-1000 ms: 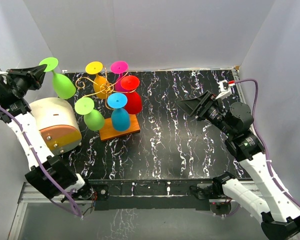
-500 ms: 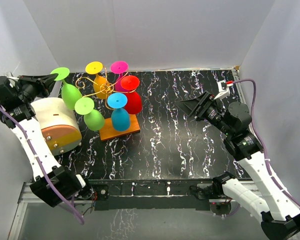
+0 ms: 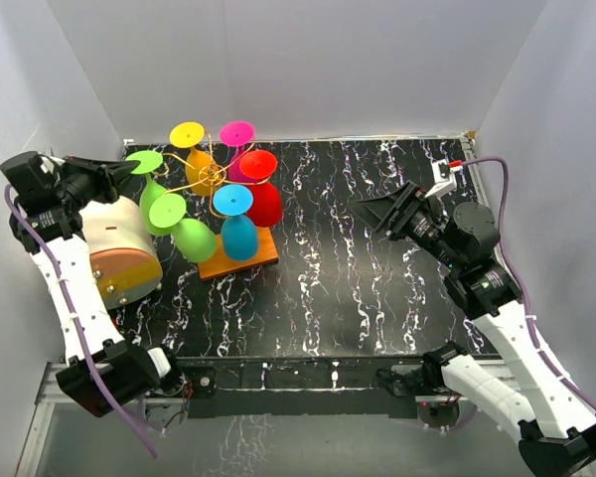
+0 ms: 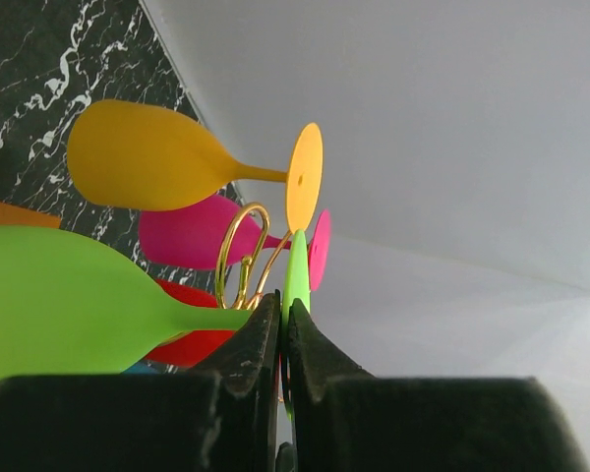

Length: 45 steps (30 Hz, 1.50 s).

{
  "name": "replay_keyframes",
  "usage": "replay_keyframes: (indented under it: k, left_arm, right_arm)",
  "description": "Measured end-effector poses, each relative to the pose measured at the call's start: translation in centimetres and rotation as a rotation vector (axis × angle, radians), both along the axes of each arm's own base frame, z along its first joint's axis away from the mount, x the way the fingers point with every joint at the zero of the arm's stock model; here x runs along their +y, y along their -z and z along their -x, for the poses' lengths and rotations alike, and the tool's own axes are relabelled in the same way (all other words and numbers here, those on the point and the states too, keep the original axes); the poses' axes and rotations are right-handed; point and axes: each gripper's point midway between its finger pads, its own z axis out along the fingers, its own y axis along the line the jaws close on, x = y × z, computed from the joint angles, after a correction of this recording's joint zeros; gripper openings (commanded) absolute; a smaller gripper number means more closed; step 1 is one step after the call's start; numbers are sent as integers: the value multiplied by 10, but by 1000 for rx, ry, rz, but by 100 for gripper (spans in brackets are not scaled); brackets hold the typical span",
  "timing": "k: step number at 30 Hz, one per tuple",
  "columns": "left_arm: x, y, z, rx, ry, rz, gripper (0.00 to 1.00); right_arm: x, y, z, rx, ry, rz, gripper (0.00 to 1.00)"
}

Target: Place the wine glass upside down on the wine glass rack

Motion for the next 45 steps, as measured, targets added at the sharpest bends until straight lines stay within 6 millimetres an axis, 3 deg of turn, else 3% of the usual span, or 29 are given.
replay_keyframes:
  k: [12, 19, 29, 38, 45]
  left_arm:
    - [-16, 2, -1, -4, 52, -25, 0]
    - [-35, -1, -2, -35, 120, -53, 0]
    - [-46, 6, -13, -94, 188, -35, 0]
    - [-43, 11, -36, -101, 192, -13, 0]
    - [-34, 2, -51, -119, 154, -50, 0]
  right_arm:
    - [2, 7, -5, 8, -1, 4, 72]
    - [5, 8, -6, 2, -17, -4, 72]
    - [6, 9, -7, 9, -20, -8, 72]
    - [8, 9, -7, 6, -24, -21, 72]
    - [8, 9, -8, 7, -23, -21, 72]
